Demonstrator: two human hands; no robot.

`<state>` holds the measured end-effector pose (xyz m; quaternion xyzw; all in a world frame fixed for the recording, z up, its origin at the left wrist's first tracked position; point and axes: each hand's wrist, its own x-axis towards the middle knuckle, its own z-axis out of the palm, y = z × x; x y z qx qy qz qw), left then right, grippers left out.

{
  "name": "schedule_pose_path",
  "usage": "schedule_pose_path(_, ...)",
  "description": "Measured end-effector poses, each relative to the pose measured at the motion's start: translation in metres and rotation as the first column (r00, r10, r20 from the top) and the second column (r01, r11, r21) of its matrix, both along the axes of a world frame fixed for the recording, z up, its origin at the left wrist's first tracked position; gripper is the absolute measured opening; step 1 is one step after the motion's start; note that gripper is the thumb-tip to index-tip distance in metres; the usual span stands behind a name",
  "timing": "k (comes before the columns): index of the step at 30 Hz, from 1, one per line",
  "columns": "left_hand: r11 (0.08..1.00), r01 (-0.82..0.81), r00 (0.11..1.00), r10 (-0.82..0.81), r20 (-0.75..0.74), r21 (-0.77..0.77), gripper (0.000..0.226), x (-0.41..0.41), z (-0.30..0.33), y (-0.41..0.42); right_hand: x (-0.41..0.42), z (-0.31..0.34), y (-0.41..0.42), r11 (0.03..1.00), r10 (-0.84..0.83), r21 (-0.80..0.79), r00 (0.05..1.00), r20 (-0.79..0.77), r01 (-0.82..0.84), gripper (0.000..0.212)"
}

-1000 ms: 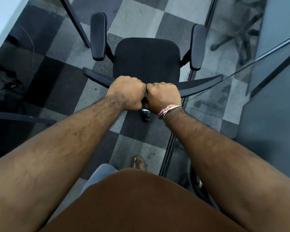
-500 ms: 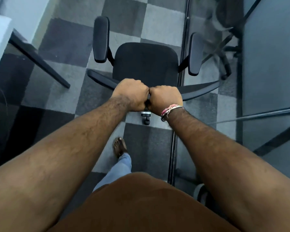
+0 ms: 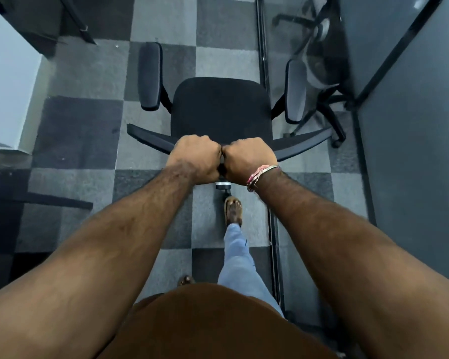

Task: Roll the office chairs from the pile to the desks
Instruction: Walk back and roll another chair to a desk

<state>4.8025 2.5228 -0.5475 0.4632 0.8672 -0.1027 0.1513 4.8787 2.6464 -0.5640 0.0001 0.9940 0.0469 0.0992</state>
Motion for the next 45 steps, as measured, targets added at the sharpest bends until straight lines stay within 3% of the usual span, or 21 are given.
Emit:
schedule_pose_path(13, 0.995, -0.096, 0.995, 0.096, 0.012, -0.035, 0.029, -0.205, 0.003, 0.157, -0.216, -0.001, 0.161, 0.997, 0.063, -0.047, 0.998, 0.027, -0.061, 0.019)
schedule_pose_path(23, 0.998, -0.065, 0.998, 0.065, 0.016, 0.002, 0.027, -0.369, 0.005, 0.248, -0.377, 0.002, 0.256, 0.997, 0.075, -0.005, 0.997, 0.011, -0.075, 0.035)
schedule_pose_path(34, 1.000, -0.018, 0.999, 0.018, 0.046, 0.007, 0.026, -0.576, 0.005, 0.331, -0.579, 0.004, 0.336, 1.000, 0.017, 0.014, 0.998, 0.057, -0.018, 0.025)
schedule_pose_path(41, 0.996, -0.091, 0.995, 0.090, 0.036, 0.013, 0.027, -0.693, 0.003, 0.390, -0.700, 0.002, 0.397, 0.993, 0.121, 0.006, 0.993, -0.009, -0.121, 0.037)
schedule_pose_path(45, 0.986, -0.165, 0.986, 0.165, 0.019, 0.023, 0.034, -0.762, -0.003, 0.429, -0.779, -0.001, 0.442, 0.978, 0.210, 0.004, 0.977, -0.042, -0.210, 0.034)
